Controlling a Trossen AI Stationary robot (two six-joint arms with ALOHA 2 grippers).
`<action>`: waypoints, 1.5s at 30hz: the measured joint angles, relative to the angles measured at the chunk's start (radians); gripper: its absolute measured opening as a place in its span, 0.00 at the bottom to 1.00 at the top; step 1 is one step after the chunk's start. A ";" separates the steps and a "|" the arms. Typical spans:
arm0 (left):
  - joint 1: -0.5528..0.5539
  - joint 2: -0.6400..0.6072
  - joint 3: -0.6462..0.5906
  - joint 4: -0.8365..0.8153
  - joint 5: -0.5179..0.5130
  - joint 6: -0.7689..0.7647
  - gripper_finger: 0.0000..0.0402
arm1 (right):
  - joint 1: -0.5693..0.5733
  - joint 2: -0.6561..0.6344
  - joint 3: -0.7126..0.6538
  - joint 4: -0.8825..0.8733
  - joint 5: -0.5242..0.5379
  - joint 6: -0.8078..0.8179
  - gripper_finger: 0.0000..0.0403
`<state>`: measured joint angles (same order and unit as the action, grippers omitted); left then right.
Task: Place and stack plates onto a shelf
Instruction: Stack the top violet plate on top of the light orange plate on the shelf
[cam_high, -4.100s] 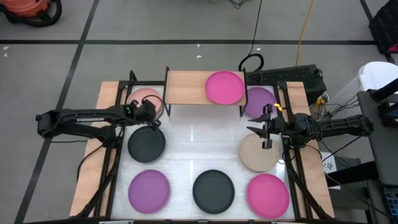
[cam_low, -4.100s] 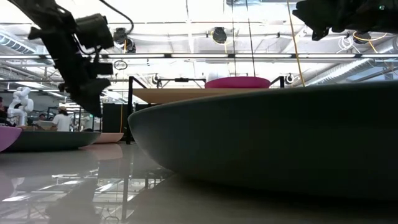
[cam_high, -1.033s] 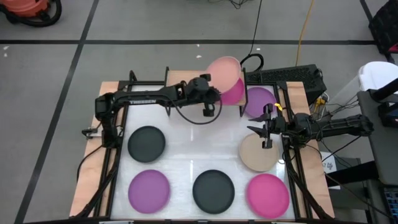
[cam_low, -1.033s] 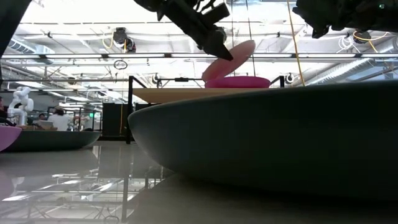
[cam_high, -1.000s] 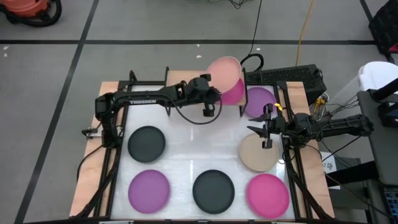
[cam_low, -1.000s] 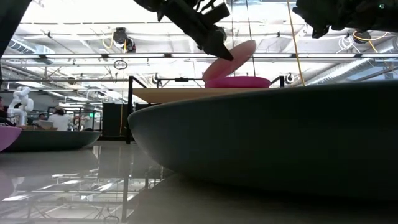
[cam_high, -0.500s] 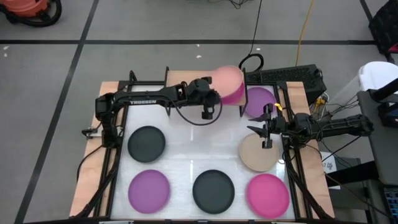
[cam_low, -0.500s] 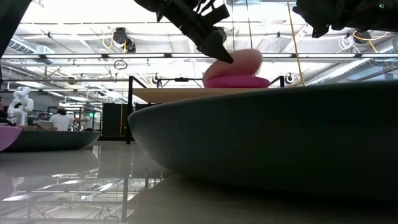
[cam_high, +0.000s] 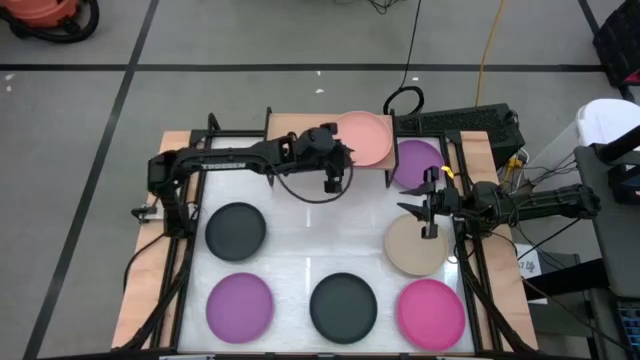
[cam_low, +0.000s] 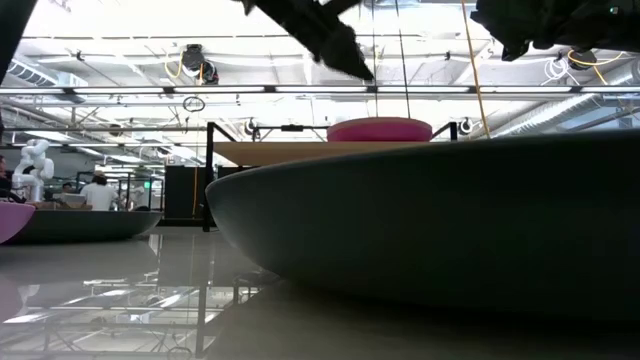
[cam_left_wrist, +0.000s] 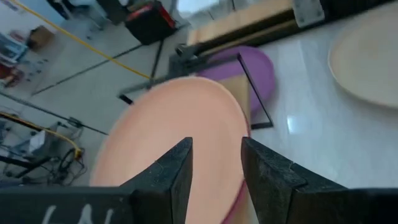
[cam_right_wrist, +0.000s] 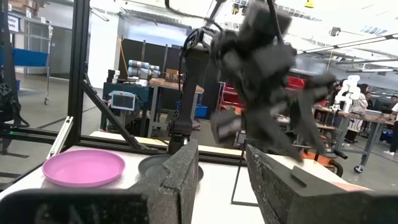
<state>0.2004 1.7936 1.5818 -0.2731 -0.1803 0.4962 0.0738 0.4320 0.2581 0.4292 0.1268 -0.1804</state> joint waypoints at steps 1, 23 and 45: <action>-0.006 -0.019 0.000 -0.003 -0.006 -0.015 0.35 | 0.000 0.000 0.000 -0.001 0.000 0.000 0.29; -0.217 -0.654 -0.823 0.780 -0.040 -0.316 0.36 | 0.000 -0.006 0.000 -0.046 0.003 0.008 0.29; -0.228 -0.689 -1.027 1.029 -0.050 -0.337 0.35 | 0.000 0.050 0.021 -0.091 0.062 0.041 0.29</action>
<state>-0.0273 1.1049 0.5545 0.7562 -0.2302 0.1589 0.0734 0.4823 0.2795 0.3379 0.1886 -0.1393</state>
